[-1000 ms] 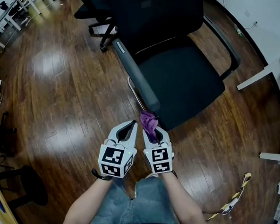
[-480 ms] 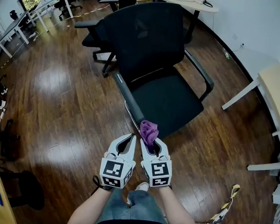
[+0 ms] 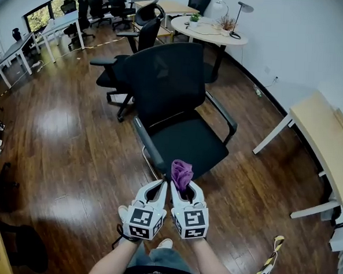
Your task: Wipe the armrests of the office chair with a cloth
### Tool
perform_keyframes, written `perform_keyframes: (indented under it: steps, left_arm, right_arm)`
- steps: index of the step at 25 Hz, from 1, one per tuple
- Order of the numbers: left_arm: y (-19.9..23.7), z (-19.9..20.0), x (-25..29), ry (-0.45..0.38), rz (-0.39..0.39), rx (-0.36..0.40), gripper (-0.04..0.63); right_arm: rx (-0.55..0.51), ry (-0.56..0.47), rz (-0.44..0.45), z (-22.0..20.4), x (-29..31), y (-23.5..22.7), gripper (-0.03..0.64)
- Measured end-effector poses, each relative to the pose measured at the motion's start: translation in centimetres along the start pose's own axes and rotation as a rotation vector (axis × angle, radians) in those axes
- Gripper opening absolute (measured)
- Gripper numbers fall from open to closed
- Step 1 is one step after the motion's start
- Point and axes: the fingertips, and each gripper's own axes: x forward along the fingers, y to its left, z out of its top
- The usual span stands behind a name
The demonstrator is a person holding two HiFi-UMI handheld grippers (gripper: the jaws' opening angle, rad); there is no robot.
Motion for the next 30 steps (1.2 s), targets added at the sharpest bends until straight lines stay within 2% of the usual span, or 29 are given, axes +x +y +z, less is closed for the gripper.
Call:
perform_keyframes:
  steps: [5, 14, 21, 30]
  left_arm:
    - [-2.6, 0.9, 0.4, 0.001, -0.056, 0.031, 0.003]
    - [-6.0, 1.1, 2.5, 0.022, -0.125, 0.049, 0.005]
    - [-9.3, 1.0, 6.6, 0.055, -0.199, 0.065, 0.005]
    - [-14.8, 0.5, 15.9, 0.068, -0.335, 0.045, 0.005]
  right_arm:
    - [-0.003, -0.025, -0.042, 1.4, -1.7, -1.3, 0.095]
    - [0.034, -0.037, -0.113, 0.9, -4.0, -4.7, 0.095]
    - [0.067, -0.042, -0.208, 0.7, -5.4, -10.4, 0.095]
    - [0.089, -0.014, -0.339, -1.3, -5.8, -19.6, 0.095]
